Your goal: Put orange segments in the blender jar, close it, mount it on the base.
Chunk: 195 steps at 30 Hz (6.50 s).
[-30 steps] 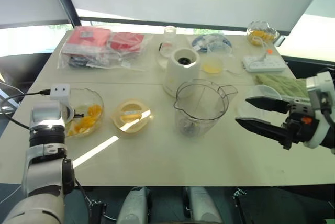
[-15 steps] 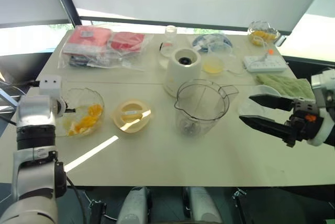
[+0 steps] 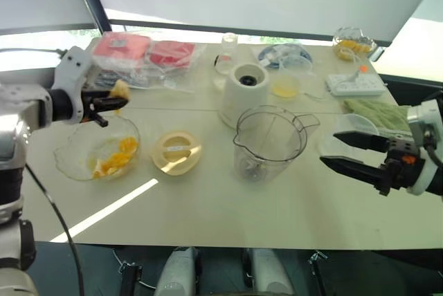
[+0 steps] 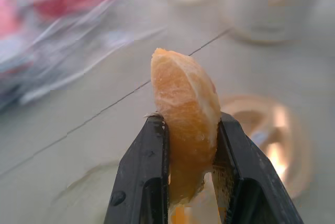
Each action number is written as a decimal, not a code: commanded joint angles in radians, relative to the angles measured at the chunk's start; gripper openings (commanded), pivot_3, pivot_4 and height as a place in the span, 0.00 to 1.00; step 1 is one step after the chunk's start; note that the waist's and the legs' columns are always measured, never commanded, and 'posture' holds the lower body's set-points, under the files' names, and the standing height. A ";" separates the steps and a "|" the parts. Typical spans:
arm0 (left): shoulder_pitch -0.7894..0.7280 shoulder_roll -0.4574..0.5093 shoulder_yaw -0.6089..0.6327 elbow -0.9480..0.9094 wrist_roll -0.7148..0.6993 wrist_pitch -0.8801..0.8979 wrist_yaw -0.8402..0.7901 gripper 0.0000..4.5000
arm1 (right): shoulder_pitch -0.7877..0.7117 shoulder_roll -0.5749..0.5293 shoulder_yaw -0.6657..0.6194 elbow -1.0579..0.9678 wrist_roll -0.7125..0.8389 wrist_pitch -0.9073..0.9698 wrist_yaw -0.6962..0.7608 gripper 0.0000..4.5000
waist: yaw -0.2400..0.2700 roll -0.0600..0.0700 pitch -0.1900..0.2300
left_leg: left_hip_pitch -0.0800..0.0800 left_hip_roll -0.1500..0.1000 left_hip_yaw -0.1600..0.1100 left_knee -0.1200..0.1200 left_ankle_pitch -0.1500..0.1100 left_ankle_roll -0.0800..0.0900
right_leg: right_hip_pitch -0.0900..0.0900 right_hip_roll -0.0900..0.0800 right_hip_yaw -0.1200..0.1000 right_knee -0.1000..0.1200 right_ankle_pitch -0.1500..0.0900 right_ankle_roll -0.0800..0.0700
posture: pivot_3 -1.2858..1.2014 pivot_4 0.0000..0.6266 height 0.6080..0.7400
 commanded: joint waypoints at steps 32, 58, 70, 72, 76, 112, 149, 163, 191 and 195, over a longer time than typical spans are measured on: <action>-0.522 -0.758 -0.363 0.741 0.239 -0.743 -0.421 0.94 | 0.159 0.129 -0.155 -0.233 0.056 -0.095 -0.248 1.00 | 0.003 0.005 -0.001 | -0.007 0.001 -0.005 0.017 -0.001 0.007 | 0.004 0.013 -0.009 0.002 0.000 0.007 | 0.52 0.24 1.00; 0.249 -0.401 -0.028 -0.368 -0.092 -0.195 0.152 0.94 | 0.224 0.382 -0.043 0.121 -0.581 -0.427 -0.442 1.00 | -0.004 0.012 -0.004 | 0.006 0.004 -0.002 0.017 -0.001 0.006 | 0.014 0.013 -0.006 0.005 -0.002 0.004 | 0.52 0.24 1.00; 0.353 -0.311 -0.036 -0.478 -0.109 -0.177 0.229 0.94 | -0.066 0.393 0.162 0.515 -0.814 -0.607 -0.484 1.00 | -0.018 0.018 -0.006 | 0.006 0.002 -0.002 0.015 0.000 0.006 | 0.013 0.015 -0.006 0.005 -0.002 0.003 | 0.52 0.24 1.00; 0.350 -0.311 -0.039 -0.487 -0.121 -0.164 0.245 0.94 | -0.090 0.395 0.168 0.556 -0.829 -0.626 -0.489 1.00 | -0.021 0.018 -0.006 | 0.006 0.002 -0.002 0.016 0.000 0.006 | 0.014 0.015 -0.006 0.005 -0.002 0.004 | 0.52 0.24 1.00; 0.331 -0.292 -0.041 -0.507 -0.153 -0.134 0.251 0.94 | -0.127 0.397 0.179 0.617 -0.837 -0.656 -0.479 1.00 | -0.024 0.018 -0.006 | 0.006 0.002 -0.002 0.015 0.000 0.006 | 0.014 0.015 -0.006 0.005 -0.002 0.004 | 0.52 0.24 1.00; 0.302 -0.213 -0.068 -0.515 -0.191 -0.119 0.260 0.96 | -0.579 0.390 0.294 1.383 -0.995 -1.073 -0.484 0.87 | -0.049 0.018 -0.006 | 0.007 0.004 -0.002 0.015 0.000 0.006 | 0.014 0.019 -0.003 0.005 -0.001 0.003 | 0.52 0.24 1.00; 0.279 -0.088 0.058 -0.394 -0.399 -0.139 0.110 0.96 | -0.908 0.166 0.545 0.703 -1.093 -0.862 -0.251 0.00 | -0.050 0.028 0.002 | 0.005 0.005 -0.001 0.013 0.000 0.006 | 0.011 0.020 -0.003 0.004 -0.001 0.004 | 0.52 0.24 1.00; 0.306 -0.166 0.025 -0.386 -0.385 -0.162 0.147 0.96 | -0.876 0.141 0.615 0.450 -1.137 -0.798 -0.113 0.00 | -0.045 0.027 0.003 | 0.005 0.006 -0.001 0.013 0.000 0.006 | 0.010 0.020 -0.003 0.004 -0.001 0.004 | 0.52 0.24 1.00; 0.303 -0.194 -0.034 -0.392 -0.325 -0.171 0.171 0.96 | -0.894 0.136 0.690 0.576 -1.379 -1.149 -0.141 0.00 | -0.046 0.026 0.004 | 0.005 0.006 -0.001 0.013 0.000 0.006 | 0.010 0.020 -0.003 0.004 -0.001 0.004 | 0.52 0.24 1.00; 0.302 -0.195 -0.040 -0.390 -0.322 -0.174 0.171 0.96 | -0.910 0.123 0.701 0.587 -1.428 -1.198 -0.155 0.00 | -0.046 0.026 0.004 | 0.005 0.006 -0.001 0.013 0.000 0.006 | 0.010 0.020 -0.003 0.004 -0.001 0.004 | 0.52 0.24 1.00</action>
